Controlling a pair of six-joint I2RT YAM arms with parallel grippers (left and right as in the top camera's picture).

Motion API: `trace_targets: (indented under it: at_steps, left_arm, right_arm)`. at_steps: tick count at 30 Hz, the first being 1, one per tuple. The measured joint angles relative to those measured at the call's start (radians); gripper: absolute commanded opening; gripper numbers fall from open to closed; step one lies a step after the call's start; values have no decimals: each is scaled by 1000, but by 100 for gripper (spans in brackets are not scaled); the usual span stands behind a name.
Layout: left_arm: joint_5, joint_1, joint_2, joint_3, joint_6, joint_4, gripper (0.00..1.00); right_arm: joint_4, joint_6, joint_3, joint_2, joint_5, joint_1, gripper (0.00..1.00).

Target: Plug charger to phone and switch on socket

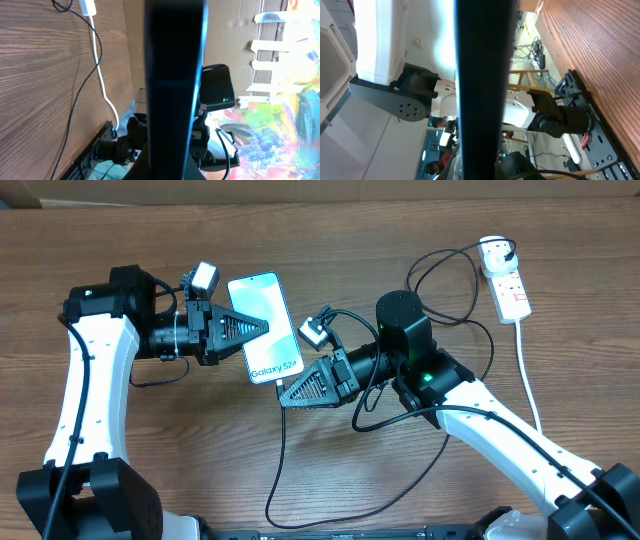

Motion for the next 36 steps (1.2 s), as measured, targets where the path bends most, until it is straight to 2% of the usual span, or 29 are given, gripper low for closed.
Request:
trace_targets:
  at_steps: [36]
  left_arm:
    - [0,0,0,0,0,-2,4]
  right_arm:
    - [0,15,0,0,15,-15,4]
